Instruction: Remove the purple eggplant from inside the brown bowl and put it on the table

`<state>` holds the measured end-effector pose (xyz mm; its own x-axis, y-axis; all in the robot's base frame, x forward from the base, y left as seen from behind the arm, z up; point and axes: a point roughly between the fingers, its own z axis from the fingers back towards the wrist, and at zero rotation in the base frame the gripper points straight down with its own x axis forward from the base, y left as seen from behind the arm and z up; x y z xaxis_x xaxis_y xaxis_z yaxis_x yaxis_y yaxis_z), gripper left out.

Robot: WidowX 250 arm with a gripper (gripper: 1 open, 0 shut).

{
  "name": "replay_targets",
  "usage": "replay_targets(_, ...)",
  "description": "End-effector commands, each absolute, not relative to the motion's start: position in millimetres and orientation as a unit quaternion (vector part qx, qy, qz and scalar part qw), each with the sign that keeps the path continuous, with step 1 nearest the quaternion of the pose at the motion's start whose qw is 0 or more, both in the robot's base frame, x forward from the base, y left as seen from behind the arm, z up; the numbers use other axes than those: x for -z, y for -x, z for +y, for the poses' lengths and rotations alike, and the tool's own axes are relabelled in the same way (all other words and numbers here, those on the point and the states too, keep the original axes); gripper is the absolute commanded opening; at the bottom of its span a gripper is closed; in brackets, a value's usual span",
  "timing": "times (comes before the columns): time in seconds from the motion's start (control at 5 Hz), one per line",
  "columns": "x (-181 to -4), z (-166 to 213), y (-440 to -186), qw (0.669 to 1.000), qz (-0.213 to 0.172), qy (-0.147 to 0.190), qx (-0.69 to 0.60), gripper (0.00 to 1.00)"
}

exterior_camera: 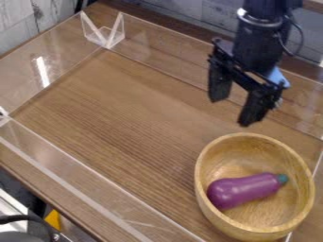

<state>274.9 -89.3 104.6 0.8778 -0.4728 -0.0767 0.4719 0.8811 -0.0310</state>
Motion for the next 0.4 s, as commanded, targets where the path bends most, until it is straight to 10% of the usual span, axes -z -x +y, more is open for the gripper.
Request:
replay_targets(0.0,-105.2,-105.4,-272.1,0.952,0.017,0.007,0.305,1.0)
replay_targets(0.2,-97.1,-111.6,-260.0,0.924,0.012,0.009,0.382,1.0)
